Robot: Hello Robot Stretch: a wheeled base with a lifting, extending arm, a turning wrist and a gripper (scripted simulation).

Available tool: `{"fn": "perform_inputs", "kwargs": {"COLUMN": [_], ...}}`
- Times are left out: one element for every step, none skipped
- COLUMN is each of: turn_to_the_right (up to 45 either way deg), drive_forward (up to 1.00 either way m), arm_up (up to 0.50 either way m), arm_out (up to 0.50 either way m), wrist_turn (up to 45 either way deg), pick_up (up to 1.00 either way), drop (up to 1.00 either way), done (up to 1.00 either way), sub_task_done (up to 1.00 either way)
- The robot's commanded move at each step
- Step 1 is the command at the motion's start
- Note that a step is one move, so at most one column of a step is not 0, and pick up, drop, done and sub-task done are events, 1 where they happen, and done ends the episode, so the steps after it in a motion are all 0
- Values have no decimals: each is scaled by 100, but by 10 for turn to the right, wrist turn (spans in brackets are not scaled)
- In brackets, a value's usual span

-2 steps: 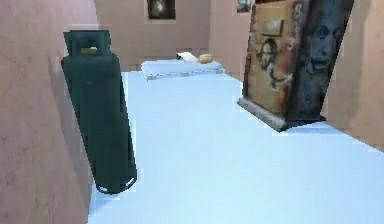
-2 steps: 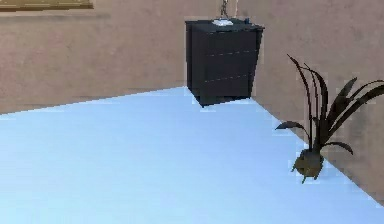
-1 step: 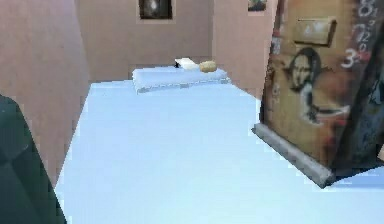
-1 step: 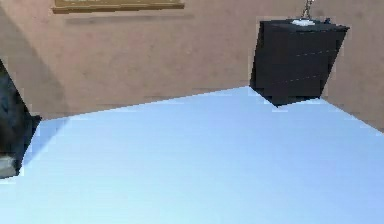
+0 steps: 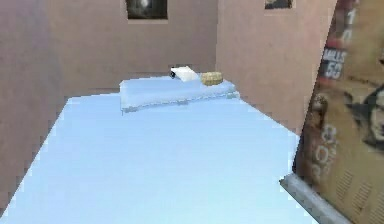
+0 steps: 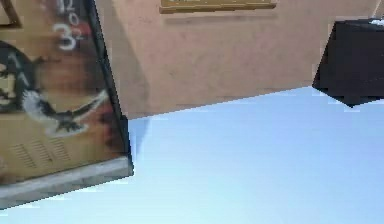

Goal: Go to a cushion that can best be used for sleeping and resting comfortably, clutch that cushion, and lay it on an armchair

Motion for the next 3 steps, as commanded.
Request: {"fn": "perform_inputs", "kwargs": {"turn_to_the_right": [0, 0, 0], "drive_forward": [100, 100, 65], "arm_up": [0, 0, 0], "arm_out": [0, 0, 0], "wrist_turn": [0, 0, 0], "pick_up": [0, 0, 0], "drop": [0, 0, 0], "done": [0, 0, 0], "sub_task_done": [0, 0, 0]}}
